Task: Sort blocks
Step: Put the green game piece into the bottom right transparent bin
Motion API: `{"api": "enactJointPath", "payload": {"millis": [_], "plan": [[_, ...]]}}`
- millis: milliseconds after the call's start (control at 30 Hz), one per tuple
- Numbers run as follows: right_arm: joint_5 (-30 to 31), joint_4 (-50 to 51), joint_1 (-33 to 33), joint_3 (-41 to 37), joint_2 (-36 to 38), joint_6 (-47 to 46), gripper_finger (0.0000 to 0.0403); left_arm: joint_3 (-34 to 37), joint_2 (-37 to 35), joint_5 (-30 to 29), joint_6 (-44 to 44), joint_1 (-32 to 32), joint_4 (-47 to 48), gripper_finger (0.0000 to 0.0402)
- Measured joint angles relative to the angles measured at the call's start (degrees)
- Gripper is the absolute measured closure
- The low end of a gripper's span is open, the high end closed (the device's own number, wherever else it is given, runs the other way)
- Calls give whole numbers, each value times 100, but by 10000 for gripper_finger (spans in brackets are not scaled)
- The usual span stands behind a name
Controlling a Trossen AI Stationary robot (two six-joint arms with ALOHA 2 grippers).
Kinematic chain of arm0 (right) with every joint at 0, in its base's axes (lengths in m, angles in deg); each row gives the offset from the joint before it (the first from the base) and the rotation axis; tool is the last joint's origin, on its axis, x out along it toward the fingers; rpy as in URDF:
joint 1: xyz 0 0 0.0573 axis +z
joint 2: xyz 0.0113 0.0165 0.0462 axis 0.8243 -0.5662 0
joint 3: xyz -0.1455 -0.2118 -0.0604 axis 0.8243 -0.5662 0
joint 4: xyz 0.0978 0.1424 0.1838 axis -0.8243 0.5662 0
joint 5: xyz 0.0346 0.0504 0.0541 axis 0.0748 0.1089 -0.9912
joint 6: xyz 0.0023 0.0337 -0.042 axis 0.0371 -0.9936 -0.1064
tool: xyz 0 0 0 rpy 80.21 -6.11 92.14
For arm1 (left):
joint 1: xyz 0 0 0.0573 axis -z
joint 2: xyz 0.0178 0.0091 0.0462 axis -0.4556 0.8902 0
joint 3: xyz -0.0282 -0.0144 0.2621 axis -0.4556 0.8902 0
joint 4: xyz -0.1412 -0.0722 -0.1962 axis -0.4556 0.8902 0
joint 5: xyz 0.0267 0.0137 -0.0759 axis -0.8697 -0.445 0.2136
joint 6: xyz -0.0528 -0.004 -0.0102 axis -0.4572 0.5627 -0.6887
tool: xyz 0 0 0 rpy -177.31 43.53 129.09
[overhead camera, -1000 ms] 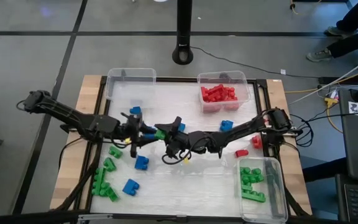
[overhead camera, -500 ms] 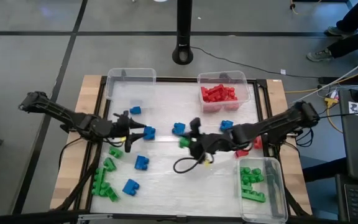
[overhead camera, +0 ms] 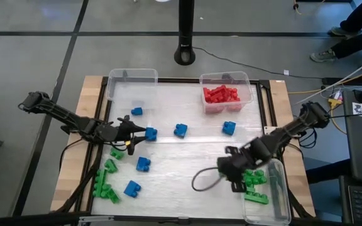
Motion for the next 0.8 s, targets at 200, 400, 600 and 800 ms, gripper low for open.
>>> {"api": "enactJointPath", "payload": {"millis": [200,400,600,800], "plan": [[-22,879,824,14,6,-1731,268,0,0,2,56,0,0,219],[490,930,1100,-2,356,-2169,267,0,2,-53,94,0,-31,219],[582,999,1221,-4,694,-2484,268,0,0,-92,92,0,-13,219],[424,1276,1967,-8,783,-3972,267,0,0,-111,101,0,-2,219]]}}
